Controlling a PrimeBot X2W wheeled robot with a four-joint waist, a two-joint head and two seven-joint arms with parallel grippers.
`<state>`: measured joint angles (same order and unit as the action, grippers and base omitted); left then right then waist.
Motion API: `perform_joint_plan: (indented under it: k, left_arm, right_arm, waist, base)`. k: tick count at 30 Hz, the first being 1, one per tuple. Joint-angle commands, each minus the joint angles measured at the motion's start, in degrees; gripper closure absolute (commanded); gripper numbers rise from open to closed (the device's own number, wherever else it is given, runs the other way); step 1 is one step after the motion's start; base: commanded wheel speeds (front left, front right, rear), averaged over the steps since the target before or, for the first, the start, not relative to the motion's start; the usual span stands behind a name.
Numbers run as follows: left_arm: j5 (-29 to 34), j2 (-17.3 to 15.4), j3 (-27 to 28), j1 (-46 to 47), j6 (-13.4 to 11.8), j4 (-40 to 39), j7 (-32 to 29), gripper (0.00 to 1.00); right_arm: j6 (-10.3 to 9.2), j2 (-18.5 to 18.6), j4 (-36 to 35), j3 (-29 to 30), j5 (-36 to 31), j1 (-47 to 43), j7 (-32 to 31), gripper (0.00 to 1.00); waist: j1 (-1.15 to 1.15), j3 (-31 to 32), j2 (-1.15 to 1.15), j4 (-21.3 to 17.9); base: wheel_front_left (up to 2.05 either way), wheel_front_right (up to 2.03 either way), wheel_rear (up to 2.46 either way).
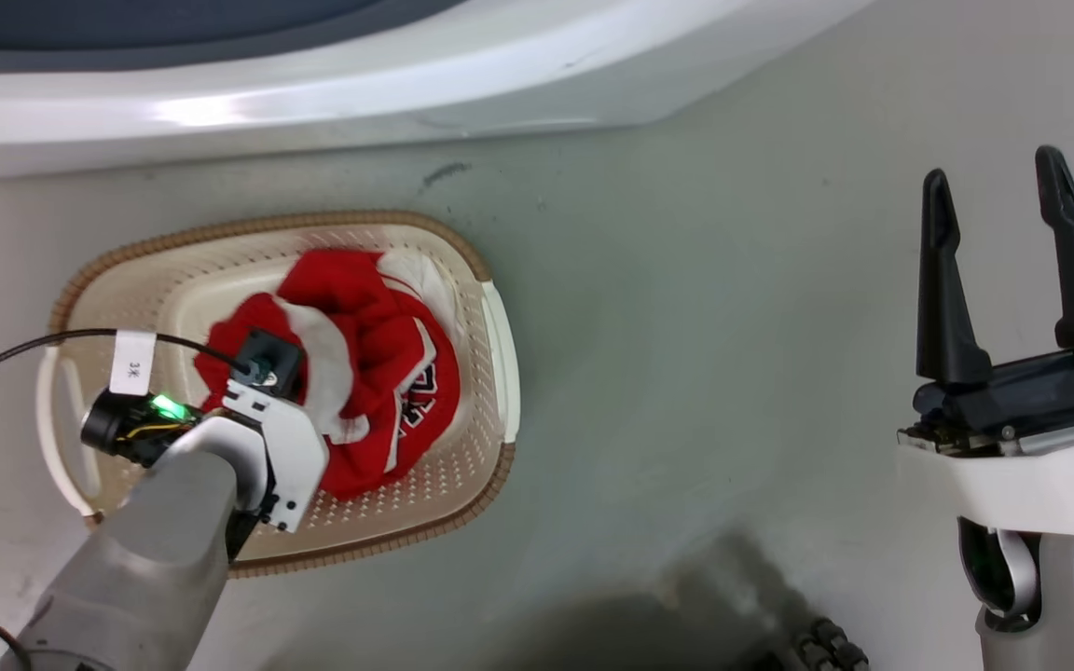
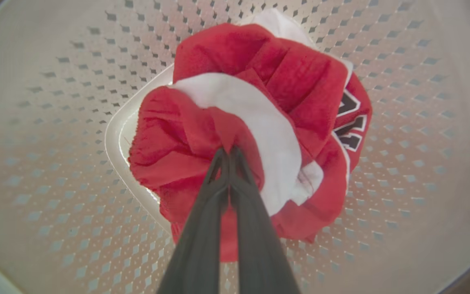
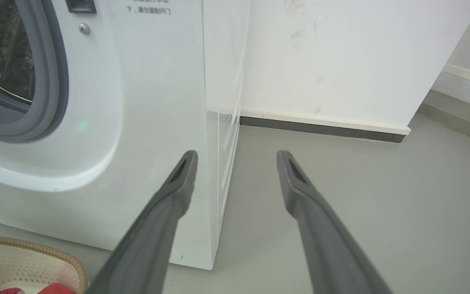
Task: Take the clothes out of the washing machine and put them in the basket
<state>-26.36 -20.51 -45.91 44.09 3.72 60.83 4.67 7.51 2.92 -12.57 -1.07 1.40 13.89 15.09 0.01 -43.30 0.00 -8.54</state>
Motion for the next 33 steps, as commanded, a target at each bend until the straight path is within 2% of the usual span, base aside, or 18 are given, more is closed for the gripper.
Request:
perform_joint_plan:
  k: [1,9,10,11,12,18,22,27,31,33]
  left_arm:
    - [0.56,0.43,-0.44,1.76,0.37,2.77,-0.41,1.00]
    - [0.65,3.13,-1.61,5.24,0.89,9.68,0.05,1.00]
    - [0.57,3.39,-1.67,5.44,0.89,10.10,0.08,0.78]
    - [0.59,3.64,-1.78,5.59,0.92,10.38,0.54,0.03]
    - [0.29,3.90,-1.59,5.65,0.78,10.66,0.76,0.00]
    - [0.25,5.03,-2.25,4.15,0.34,11.92,1.70,0.00]
    - [-0.26,6.10,-2.03,2.65,-0.02,12.14,5.50,0.00]
    - [-1.27,6.78,-0.97,0.55,-1.78,12.13,9.07,0.00]
    - [-2.56,7.82,0.87,-1.38,-2.95,9.12,10.48,0.00]
    - [-2.63,7.54,2.55,-2.53,-3.94,4.76,10.58,0.00]
  right_arm:
    - [-0.04,-0.07,-0.47,-0.23,0.40,1.38,0.11,0.00]
    - [-0.04,-0.07,-1.28,-0.32,1.37,2.58,0.11,0.00]
    - [-0.04,-0.07,-1.19,-0.37,1.40,2.62,0.11,0.00]
    - [-0.04,-0.07,-1.02,-0.40,1.46,2.68,0.11,0.00]
    - [-0.04,-0.07,-0.82,-0.46,1.56,2.80,0.12,0.00]
    - [-0.04,-0.07,-0.17,-0.44,1.43,1.86,0.11,0.00]
    - [-0.04,-0.06,0.55,-0.17,1.07,0.69,0.12,0.00]
    - [-0.04,-0.06,1.15,-0.34,0.82,-0.87,0.12,0.00]
    - [-0.04,-0.05,1.99,0.17,0.52,-2.75,0.11,0.00]
    - [-0.04,-0.06,2.19,0.62,0.29,-3.76,0.11,0.00]
  waist:
    - [-0.01,-3.68,0.00,-1.49]
    - [-0.01,-6.59,0.00,-2.34]
    - [-0.01,-6.61,0.00,-2.36]
    - [-0.01,-6.55,0.00,-2.36]
    - [-0.01,-6.37,0.00,-2.31]
    - [-0.01,-3.23,0.00,-1.50]
    - [-0.01,0.40,0.00,-0.66]
    - [-0.01,4.70,0.00,0.38]
    - [-0.01,9.14,0.00,1.37]
    - [-0.01,11.31,0.00,2.04]
  base:
    - [0.00,0.00,0.00]
    - [0.00,0.00,0.00]
    - [0.00,0.00,0.00]
    - [0.00,0.00,0.00]
    - [0.00,0.00,0.00]
    - [0.00,0.00,0.00]
    - [0.00,0.00,0.00]
    - [0.00,0.00,0.00]
    - [0.00,0.00,0.00]
    - [0.00,0.00,0.00]
